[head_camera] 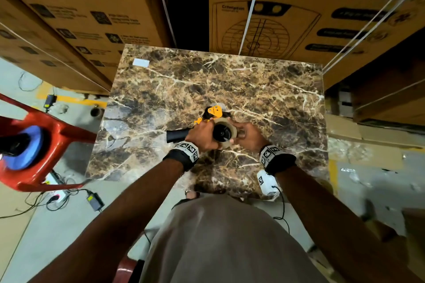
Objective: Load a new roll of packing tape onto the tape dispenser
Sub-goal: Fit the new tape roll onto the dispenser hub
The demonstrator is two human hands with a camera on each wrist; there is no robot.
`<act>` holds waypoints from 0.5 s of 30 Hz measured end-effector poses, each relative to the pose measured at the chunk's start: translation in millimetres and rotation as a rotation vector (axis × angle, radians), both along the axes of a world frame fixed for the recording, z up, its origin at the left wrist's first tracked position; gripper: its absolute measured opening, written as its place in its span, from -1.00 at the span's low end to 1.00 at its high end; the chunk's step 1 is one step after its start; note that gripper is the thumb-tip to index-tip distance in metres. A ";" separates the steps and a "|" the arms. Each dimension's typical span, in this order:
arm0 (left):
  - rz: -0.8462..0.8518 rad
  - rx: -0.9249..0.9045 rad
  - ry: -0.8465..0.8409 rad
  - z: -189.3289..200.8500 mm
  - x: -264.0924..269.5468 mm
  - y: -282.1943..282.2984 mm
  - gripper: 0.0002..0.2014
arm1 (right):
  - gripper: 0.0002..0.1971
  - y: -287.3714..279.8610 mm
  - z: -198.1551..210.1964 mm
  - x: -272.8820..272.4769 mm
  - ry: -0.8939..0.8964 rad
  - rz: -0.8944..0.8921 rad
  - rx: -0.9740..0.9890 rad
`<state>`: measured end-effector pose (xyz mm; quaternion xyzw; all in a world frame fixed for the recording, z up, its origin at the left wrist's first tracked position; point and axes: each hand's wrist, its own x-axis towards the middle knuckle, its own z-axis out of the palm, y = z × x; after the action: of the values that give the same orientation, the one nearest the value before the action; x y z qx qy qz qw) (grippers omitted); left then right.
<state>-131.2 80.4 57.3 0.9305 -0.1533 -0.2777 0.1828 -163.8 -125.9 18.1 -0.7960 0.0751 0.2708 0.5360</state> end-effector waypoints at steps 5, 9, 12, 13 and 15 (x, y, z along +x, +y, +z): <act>-0.236 0.214 -0.139 23.4 10.6 -4.4 -0.06 | -0.02 7.3 9.5 -5.5 -0.126 0.169 -0.105; -0.296 0.142 -0.036 15.8 19.5 -2.1 -0.10 | 0.06 6.4 1.4 -8.5 -0.160 0.203 -0.231; -0.330 0.168 -0.034 11.4 21.4 1.5 0.12 | 0.09 4.8 -19.4 -4.3 -0.138 0.223 -0.268; -0.342 0.179 -0.041 11.2 22.4 3.8 0.13 | 0.07 9.2 -9.2 -3.5 -0.144 0.236 -0.279; -0.359 0.193 -0.063 -1.2 27.4 8.3 0.06 | 0.01 14.8 3.9 -0.1 -0.170 0.242 -0.303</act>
<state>-103.8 88.7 56.1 0.9098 -0.2949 -0.2900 0.0356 -163.8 -111.1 22.0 -0.8907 -0.0267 0.2510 0.3781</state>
